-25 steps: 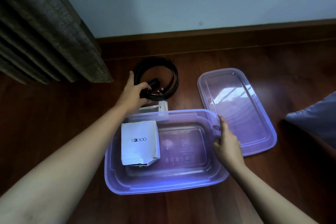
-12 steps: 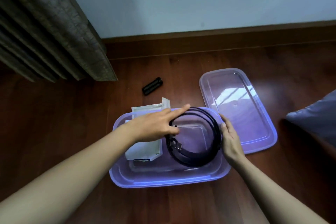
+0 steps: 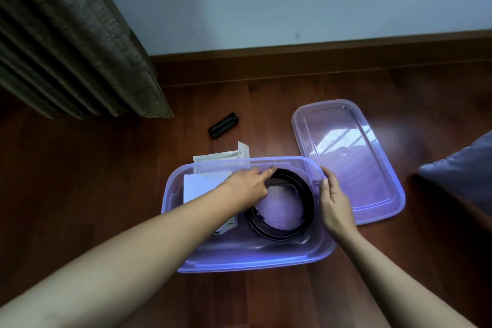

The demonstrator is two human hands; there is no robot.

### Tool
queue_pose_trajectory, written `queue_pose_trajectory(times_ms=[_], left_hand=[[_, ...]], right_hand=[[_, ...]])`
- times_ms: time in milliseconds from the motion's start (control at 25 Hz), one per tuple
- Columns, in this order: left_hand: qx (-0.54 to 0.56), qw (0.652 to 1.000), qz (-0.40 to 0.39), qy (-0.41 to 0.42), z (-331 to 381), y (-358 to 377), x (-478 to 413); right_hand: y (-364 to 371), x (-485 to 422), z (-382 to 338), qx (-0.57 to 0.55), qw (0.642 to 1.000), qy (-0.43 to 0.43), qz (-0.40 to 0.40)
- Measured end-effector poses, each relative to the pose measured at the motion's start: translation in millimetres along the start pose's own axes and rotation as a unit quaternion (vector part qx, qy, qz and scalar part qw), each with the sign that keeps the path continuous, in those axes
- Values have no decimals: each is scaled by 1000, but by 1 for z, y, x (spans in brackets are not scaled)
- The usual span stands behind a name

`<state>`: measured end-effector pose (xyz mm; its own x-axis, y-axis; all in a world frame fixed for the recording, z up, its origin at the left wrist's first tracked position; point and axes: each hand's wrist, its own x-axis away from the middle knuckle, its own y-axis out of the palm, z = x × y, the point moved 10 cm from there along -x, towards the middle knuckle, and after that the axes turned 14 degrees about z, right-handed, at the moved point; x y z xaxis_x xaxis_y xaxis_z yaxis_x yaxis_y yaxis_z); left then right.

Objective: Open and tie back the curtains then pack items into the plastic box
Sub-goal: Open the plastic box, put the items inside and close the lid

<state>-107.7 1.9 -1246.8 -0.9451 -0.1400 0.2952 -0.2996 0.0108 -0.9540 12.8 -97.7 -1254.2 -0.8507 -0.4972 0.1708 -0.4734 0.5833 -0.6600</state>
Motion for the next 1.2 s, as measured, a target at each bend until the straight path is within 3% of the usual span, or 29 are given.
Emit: queue_pose_trajectory(times_ms=[40,120,200,240,280,360,480,640,720,800,880,960,1080,1200], left_hand=[[33,999,32,10,0,-12,-2],[134,972,195,6,-16,-58,-5],[231,895,358,-132,-81,-92,1],[261,858,381,-226,-118,-87,4],[269,838,359,-310,-149,-69,6],[264,838,261,-399,-177,-27,1],[249,845,175,-439,-190,11,1],[186,853,145,-465,-199,20,0],[152,867,117,-459,-194,23,2],[152,863,141,-461,-193,19,6],[217,831,254,-445,-191,-9,9],[314,805,363,-349,-169,-49,6],[323,875,347,-95,-79,-83,-1],[235,956,177,6,2,-43,-7]], right_hand=[[0,0,0,2,1000,-1,1],[-1,0,-1,6,1000,-3,4],[-1,1,-1,10,1000,-2,7],[0,0,-1,12,1000,-1,8],[0,0,-1,12,1000,-2,9],[-2,-1,0,8,1000,-3,12],[-2,-1,1,6,1000,2,14],[-2,0,1,4,1000,3,14],[-2,0,1,7,1000,1,15],[-2,1,0,9,1000,-1,15],[-3,0,1,11,1000,0,15],[-2,0,0,12,1000,0,16],[-3,1,-1,8,1000,-3,16],[-2,-1,-1,14,1000,-4,17]])
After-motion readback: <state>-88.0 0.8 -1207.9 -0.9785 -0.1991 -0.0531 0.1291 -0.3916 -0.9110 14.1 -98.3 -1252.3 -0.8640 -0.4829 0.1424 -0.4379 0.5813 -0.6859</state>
